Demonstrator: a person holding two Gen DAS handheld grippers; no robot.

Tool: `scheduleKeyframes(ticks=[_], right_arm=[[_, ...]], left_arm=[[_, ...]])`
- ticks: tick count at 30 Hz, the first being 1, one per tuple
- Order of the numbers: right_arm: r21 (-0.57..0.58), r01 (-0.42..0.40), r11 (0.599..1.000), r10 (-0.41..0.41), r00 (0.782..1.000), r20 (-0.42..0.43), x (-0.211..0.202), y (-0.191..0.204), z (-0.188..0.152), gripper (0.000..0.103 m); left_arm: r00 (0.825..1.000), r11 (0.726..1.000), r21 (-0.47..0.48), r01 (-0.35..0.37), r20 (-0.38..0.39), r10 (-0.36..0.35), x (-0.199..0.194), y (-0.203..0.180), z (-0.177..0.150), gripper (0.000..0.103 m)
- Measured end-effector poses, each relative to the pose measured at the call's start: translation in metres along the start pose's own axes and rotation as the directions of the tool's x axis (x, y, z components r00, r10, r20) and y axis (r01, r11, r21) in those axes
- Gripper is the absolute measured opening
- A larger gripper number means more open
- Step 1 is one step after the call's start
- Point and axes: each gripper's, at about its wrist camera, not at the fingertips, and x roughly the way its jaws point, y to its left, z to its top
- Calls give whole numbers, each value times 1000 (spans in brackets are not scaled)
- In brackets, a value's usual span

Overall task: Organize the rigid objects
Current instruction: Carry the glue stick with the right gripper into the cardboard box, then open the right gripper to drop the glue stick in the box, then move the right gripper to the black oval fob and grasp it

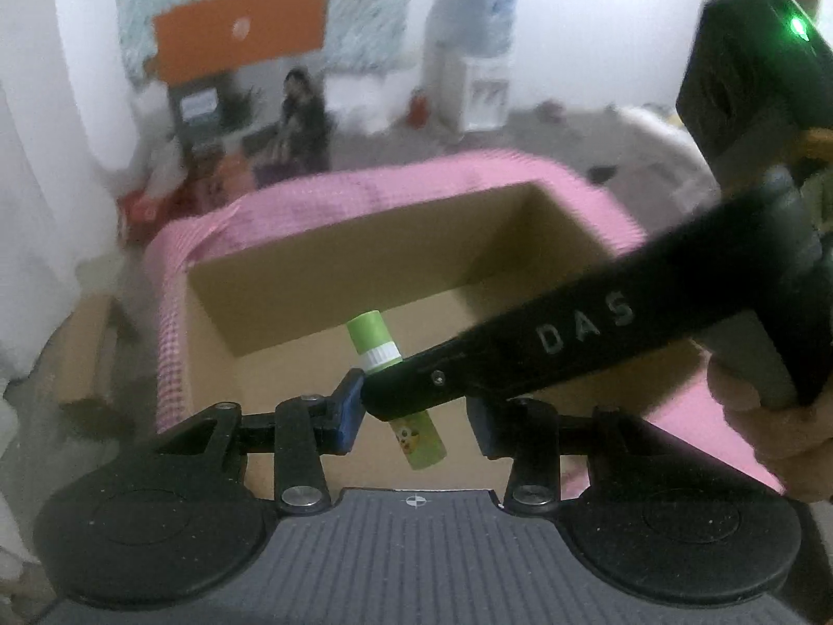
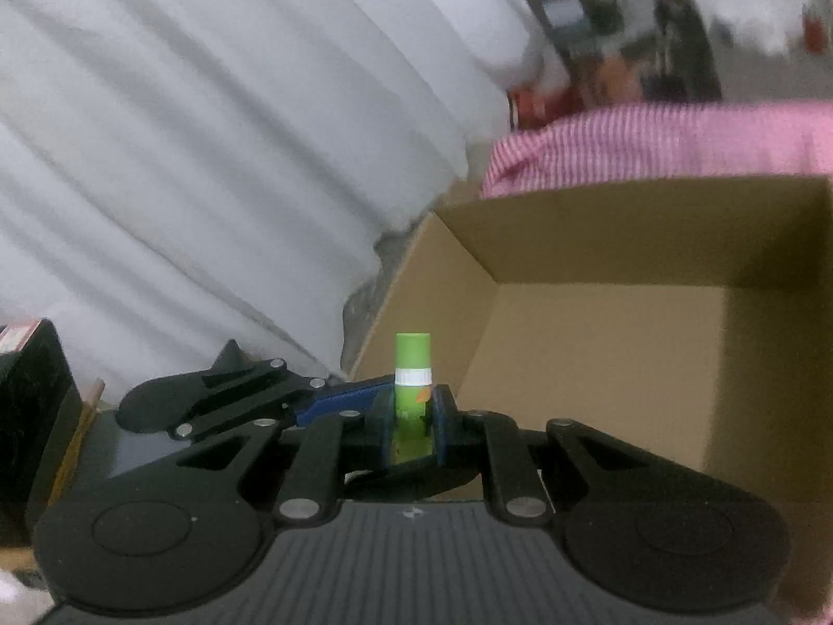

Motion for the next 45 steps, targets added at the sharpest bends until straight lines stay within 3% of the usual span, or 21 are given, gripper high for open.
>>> scheduleKeyframes(ticks=[6,7,11,16,21,26,32,36,41,45], right_arm=[[105,9,994,4,992,-124,65,-37,38,16],[112,16,994,-1,990,-138,74,-41,41,16],[122,51,991,-28,982,-186,108,-53,53,17],[118,91,989,-61,971,-231,136,-58,56,19],[126,99,987,-70,974,-217,122,-48,54,20],[87,64,994,-53,992,-118,64,-26,43,20],[45,-12,999,9,998,70,-55,0,-11,20],[51,-57,997,49,988,146,-111,3,-69,20],[124,-53,991,29,981,194,-141,-18,-147,20],[226,9,974,-42,989,141,-129,-52,-196,20]], left_arm=[[995,997,-45,-69,-79,66,35,36,3,46],[994,996,-55,-76,-80,71,34,40,2,51],[997,993,-97,-73,-42,69,17,51,2,69],[995,991,-103,-90,22,93,-4,50,-1,75],[992,990,-115,-81,91,91,-28,47,-4,82],[981,992,-122,-40,182,62,-65,39,-16,85],[957,996,-73,59,287,-36,-108,13,-45,88],[955,994,-16,110,280,-101,-110,-12,-72,88],[959,981,-4,192,212,-187,-83,-39,-102,88],[956,963,-4,270,122,-268,-55,-59,-116,84]])
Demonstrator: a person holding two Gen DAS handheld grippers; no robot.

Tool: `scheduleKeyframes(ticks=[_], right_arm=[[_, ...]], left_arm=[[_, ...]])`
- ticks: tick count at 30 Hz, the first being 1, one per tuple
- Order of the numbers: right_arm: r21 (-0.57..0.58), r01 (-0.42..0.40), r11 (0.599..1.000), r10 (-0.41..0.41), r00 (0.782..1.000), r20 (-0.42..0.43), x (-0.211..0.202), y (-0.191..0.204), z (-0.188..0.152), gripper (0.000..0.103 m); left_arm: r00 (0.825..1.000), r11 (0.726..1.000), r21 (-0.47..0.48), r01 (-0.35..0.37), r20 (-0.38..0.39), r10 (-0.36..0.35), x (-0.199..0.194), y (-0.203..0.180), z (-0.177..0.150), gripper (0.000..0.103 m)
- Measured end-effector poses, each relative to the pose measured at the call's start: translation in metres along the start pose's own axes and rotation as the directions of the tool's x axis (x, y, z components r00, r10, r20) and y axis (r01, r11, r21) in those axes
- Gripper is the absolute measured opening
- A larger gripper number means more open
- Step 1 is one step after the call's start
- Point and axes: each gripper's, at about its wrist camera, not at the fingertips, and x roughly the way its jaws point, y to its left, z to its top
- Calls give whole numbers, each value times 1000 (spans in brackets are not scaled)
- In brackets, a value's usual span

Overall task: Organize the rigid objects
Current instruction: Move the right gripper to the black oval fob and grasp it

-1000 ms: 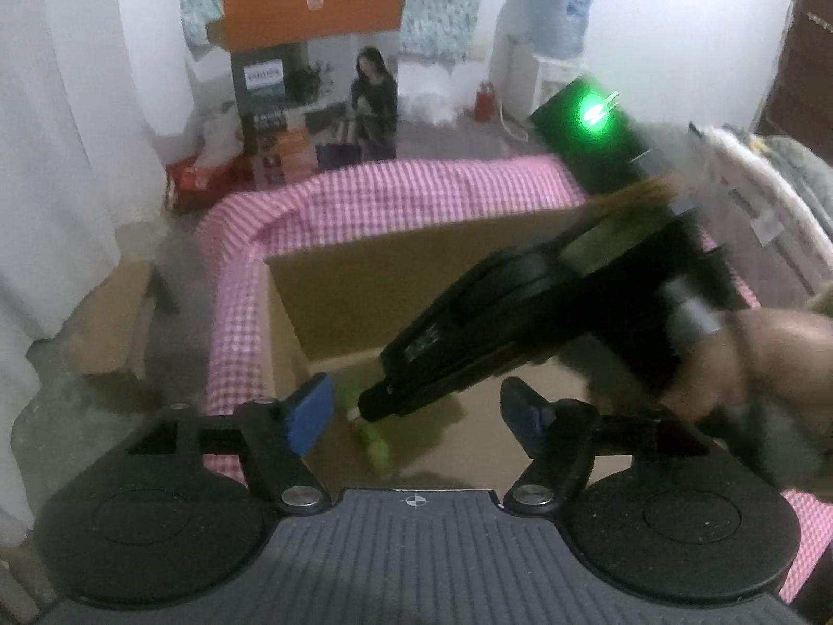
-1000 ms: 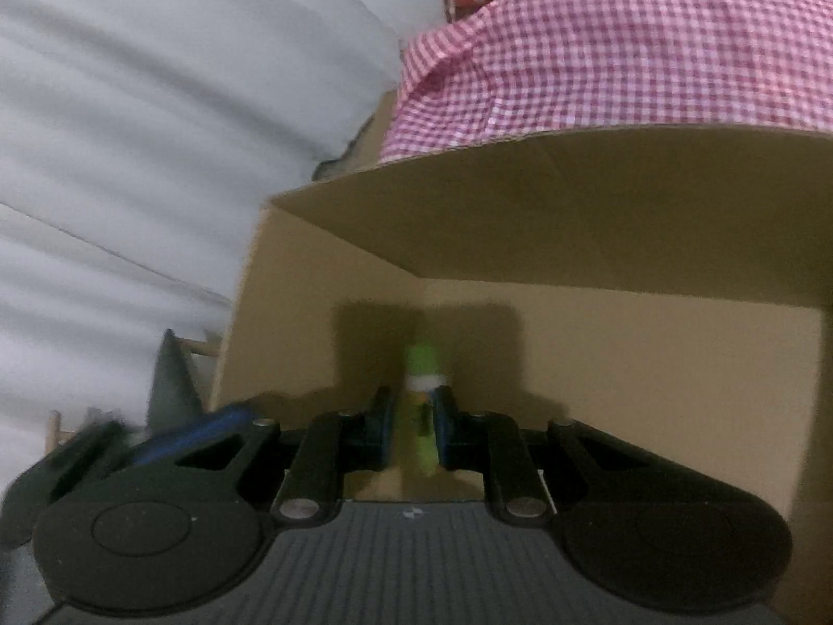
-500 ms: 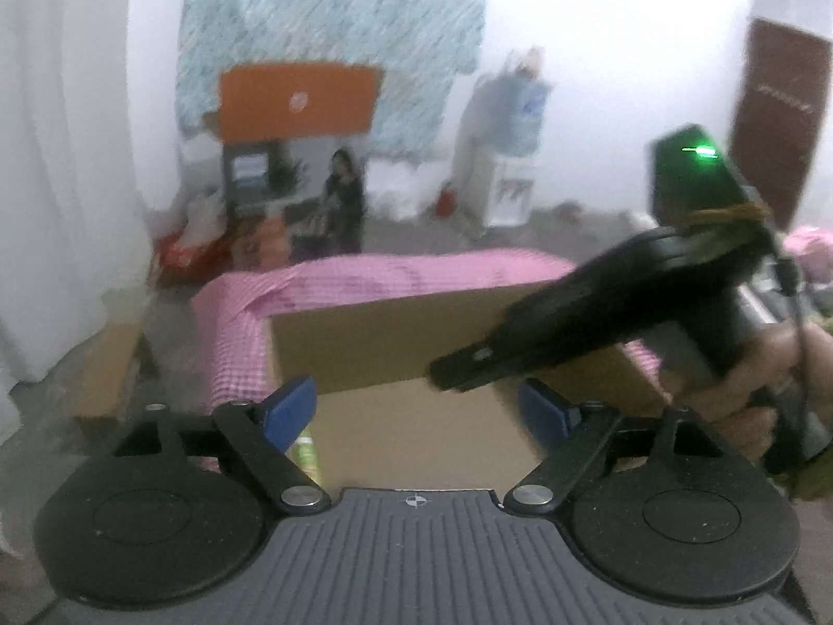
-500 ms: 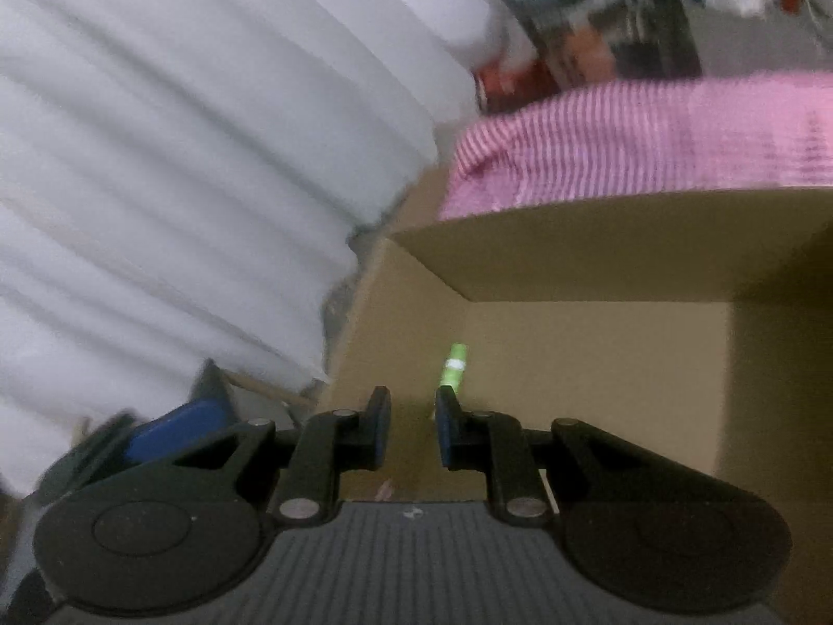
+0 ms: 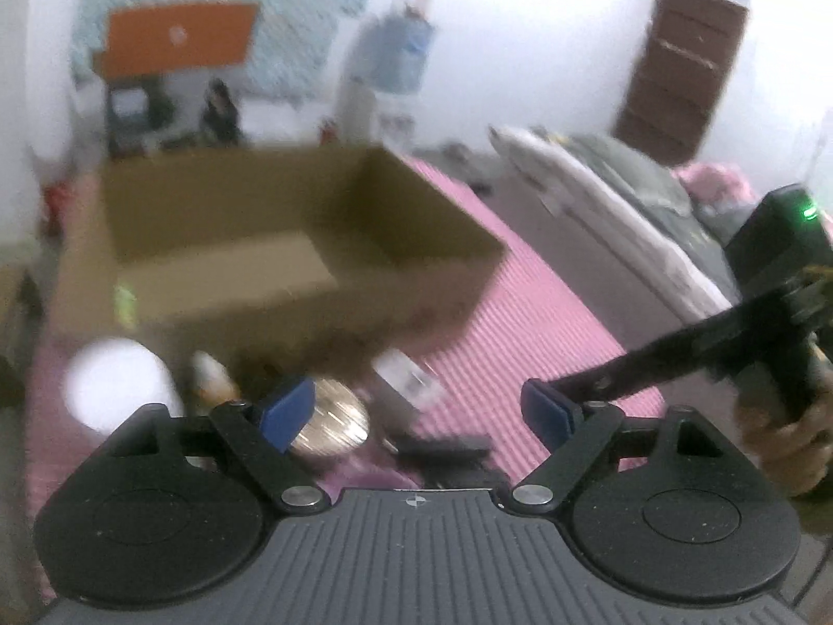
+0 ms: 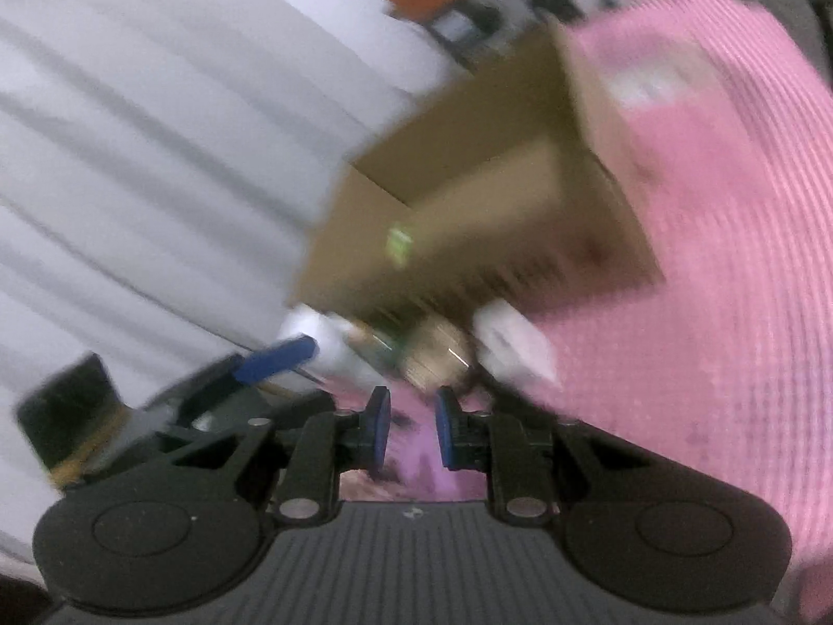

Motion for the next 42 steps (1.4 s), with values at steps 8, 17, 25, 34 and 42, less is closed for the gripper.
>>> scheduleKeyframes(ticks=[8,17,25,34,42], right_arm=[[44,94,995,-92,994,-58,21,-43,-28,20],[42,63,997,-55,984,-168,51,-54,-29,20],[35,76,996,-70,986,-153,55,-53,-26,19],[105,10,994,8,986,-169,64,-61,-28,21],[108,-5,994,21,989,-148,63,-60,-37,21]], left_arm=[[968,995,11,102,-231,-96,52,-19,-21,55],[940,995,-42,88,-327,-97,73,-22,-39,47],[935,996,-59,71,-343,-87,73,-20,-38,49],[940,999,-34,37,-338,-46,78,-25,-36,50],[940,1000,19,11,-342,-4,80,-31,-37,44]])
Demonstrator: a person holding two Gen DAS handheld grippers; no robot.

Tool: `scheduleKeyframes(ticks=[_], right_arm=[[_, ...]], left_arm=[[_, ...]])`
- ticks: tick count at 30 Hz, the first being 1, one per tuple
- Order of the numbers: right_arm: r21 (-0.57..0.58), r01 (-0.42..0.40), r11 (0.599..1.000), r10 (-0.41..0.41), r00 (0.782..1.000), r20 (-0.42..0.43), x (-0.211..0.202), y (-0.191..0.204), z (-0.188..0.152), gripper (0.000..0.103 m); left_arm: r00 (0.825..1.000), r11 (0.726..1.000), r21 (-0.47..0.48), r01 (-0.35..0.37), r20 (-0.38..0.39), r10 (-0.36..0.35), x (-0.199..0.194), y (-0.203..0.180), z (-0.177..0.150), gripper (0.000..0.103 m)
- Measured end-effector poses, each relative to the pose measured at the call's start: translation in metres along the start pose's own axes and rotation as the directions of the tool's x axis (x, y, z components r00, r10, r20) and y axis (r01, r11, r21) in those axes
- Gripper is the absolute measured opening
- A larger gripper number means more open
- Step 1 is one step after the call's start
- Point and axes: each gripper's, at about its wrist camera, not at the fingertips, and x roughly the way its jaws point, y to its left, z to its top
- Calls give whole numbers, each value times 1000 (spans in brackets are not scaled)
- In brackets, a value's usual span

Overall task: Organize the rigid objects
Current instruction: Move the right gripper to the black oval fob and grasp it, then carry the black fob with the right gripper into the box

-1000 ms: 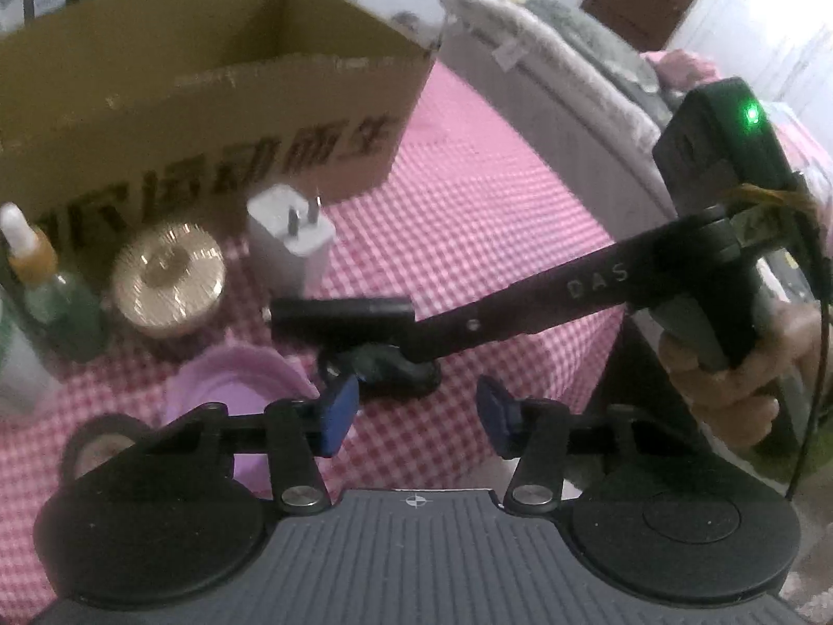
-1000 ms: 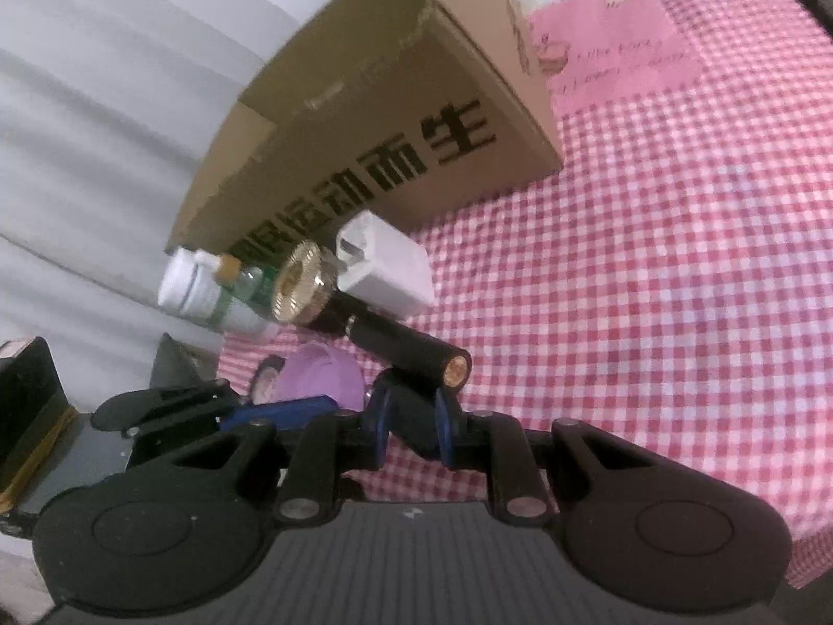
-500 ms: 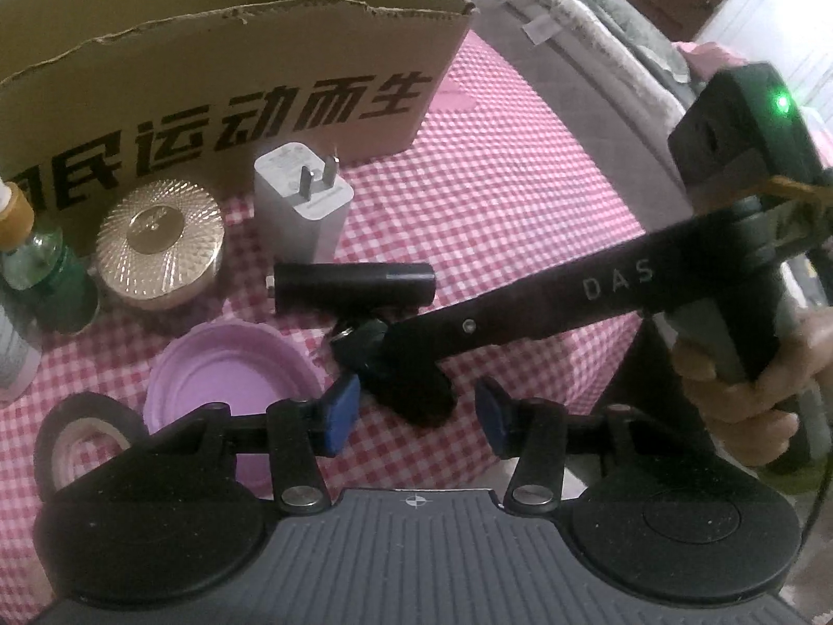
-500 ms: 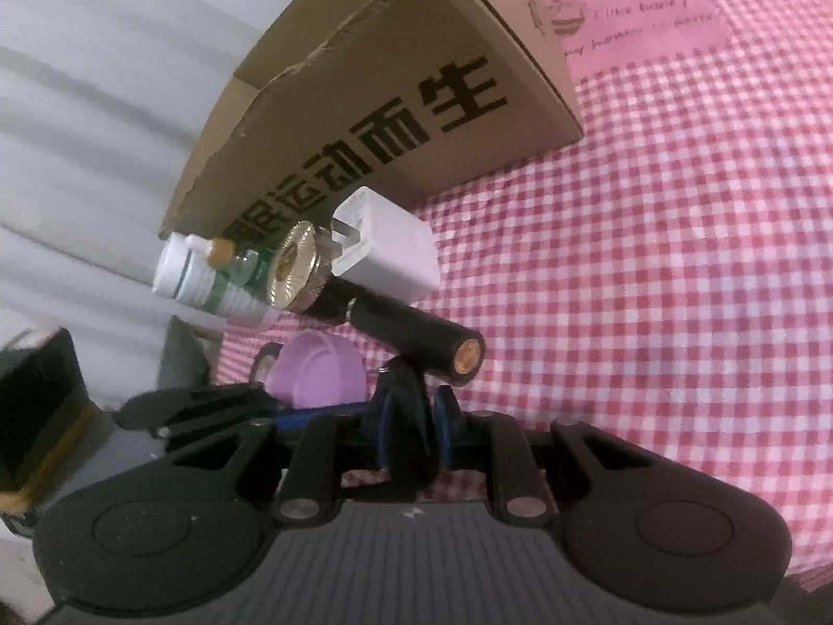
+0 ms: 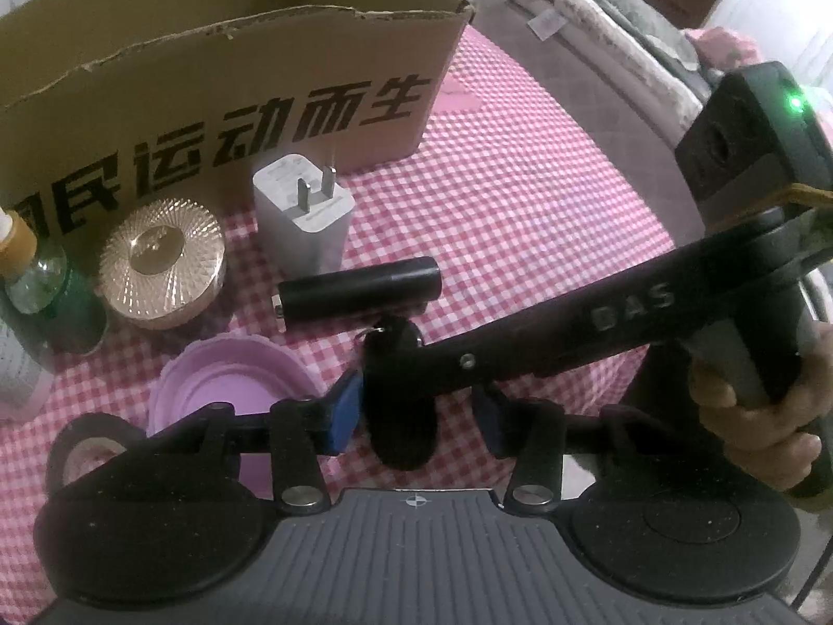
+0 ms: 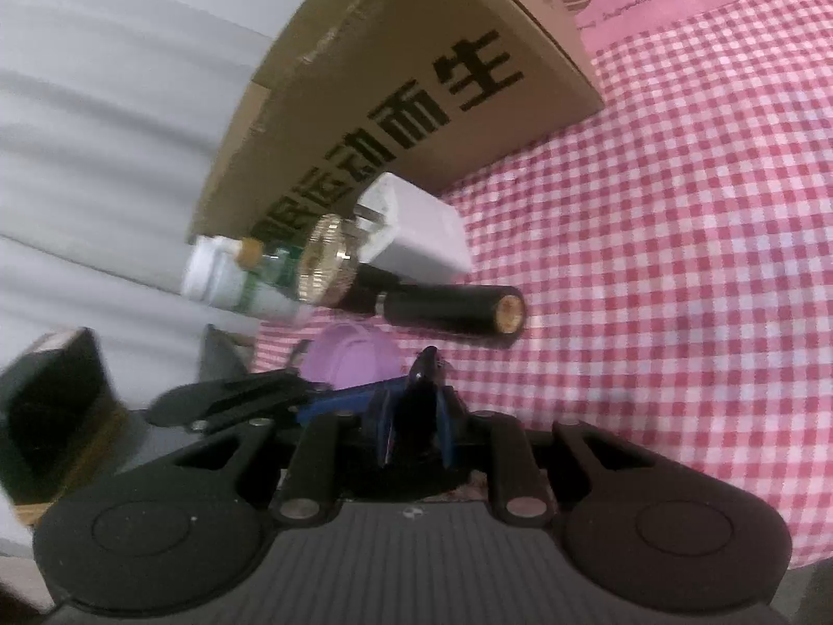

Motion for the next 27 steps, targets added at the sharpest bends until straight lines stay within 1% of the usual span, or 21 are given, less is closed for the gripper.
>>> scheduleKeyframes(ticks=[5,10,13,16,22,27], right_arm=[[42,0,999,0,1000,17,4,-1,-1,20],[127,-26,992,21,999,44,-3,-13,-2,20],[155,-41,987,32,997,64,-6,-17,-3,20],[173,-45,984,31,996,85,-11,-19,-5,20],[156,-42,987,22,991,129,-19,-5,-10,19],[75,-23,997,9,982,187,-37,26,-17,19]], left_arm=[[999,998,35,-48,3,48,1,-7,0,34],[999,998,28,-54,-1,54,1,-6,1,31],[998,998,36,-60,-7,60,2,-7,2,28],[998,997,41,-61,-10,61,3,-9,3,27],[997,996,55,-67,30,65,-11,-16,1,27],[993,994,79,-75,100,67,-41,-23,2,27]])
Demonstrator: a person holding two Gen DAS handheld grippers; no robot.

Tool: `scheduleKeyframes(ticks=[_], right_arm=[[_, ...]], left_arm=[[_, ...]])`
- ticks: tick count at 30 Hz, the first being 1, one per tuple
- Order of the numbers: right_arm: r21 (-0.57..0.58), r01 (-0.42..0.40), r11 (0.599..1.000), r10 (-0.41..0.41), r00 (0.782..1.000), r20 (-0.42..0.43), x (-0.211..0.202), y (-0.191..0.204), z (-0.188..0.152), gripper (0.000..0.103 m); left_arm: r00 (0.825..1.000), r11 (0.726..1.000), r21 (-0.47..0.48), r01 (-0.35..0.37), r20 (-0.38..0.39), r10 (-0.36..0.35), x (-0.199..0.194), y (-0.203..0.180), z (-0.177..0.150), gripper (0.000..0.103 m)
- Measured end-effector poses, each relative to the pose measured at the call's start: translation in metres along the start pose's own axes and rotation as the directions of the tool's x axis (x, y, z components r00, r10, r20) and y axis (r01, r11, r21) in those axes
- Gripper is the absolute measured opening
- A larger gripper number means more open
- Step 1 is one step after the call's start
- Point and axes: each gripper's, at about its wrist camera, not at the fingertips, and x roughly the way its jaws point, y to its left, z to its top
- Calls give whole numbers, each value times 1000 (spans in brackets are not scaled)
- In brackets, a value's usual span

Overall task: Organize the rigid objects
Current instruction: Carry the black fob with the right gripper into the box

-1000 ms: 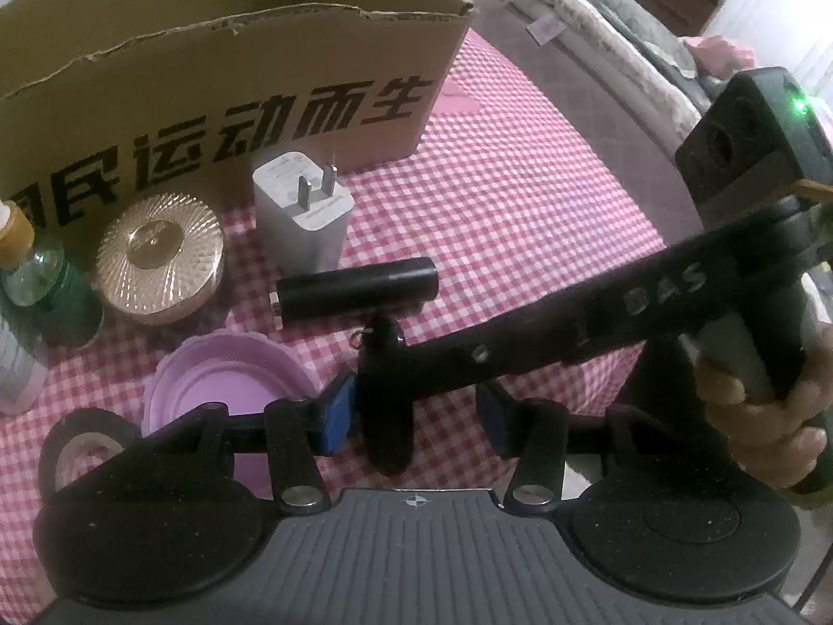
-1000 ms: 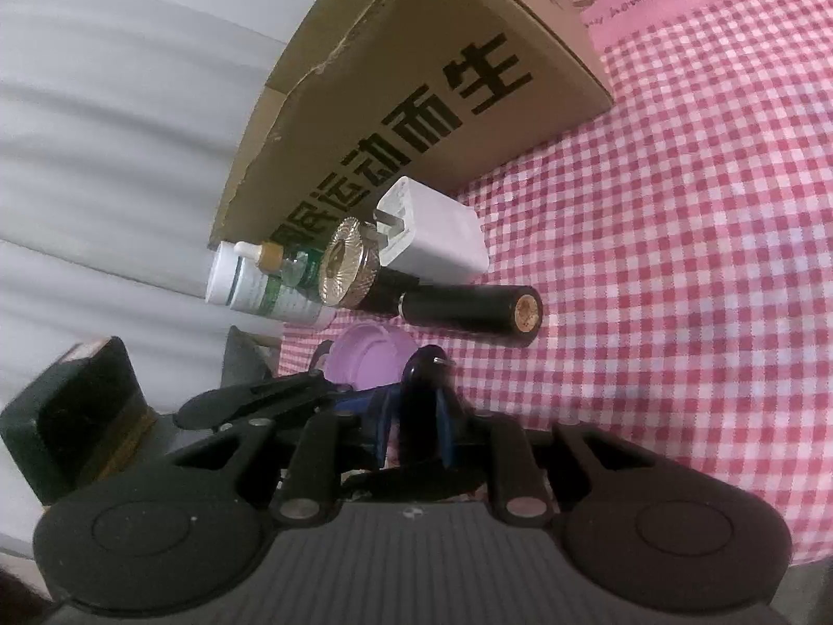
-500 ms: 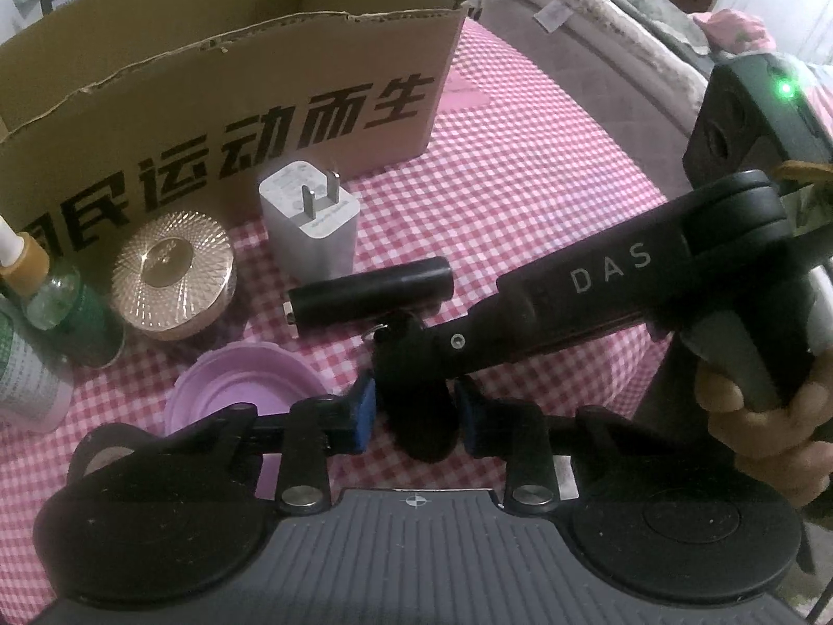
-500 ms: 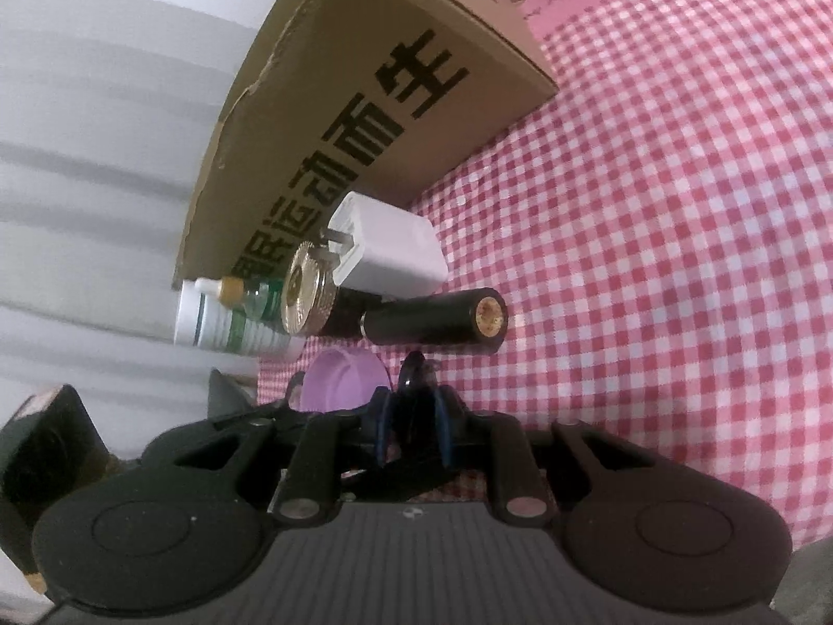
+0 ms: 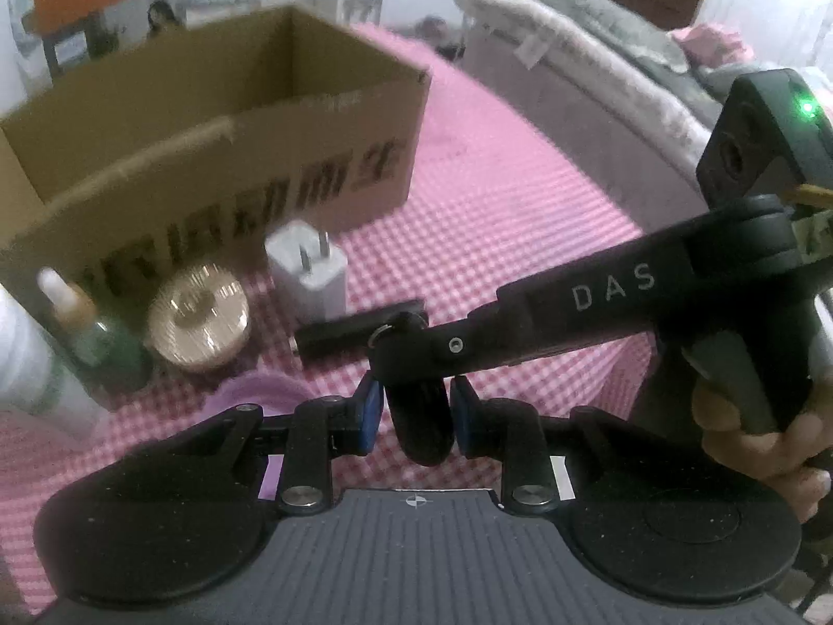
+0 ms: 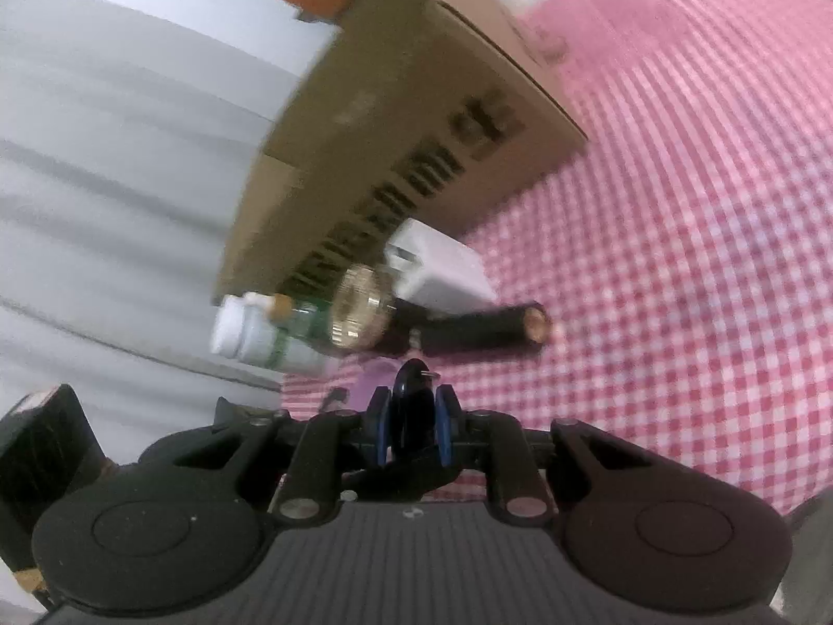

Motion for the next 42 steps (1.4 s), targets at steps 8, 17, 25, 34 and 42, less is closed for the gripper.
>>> scheduleKeyframes(ticks=[8,17,25,34,42], right_arm=[[-197,-14,980,40,990,133,-34,68,5,20],[-346,-62,936,101,990,97,-11,139,59,19],[-364,-74,928,60,997,-51,70,173,134,19],[-212,-29,977,-20,974,-224,176,146,199,19],[-150,32,988,-72,960,-272,242,124,227,19]], left_arm=[[983,999,19,-47,181,43,-62,3,16,27],[957,994,-71,-86,272,103,-94,56,54,27],[979,972,-217,-88,162,125,-73,132,96,27],[988,940,-307,-150,-14,153,-12,195,122,27],[979,901,-384,-202,-88,182,20,232,132,29]])
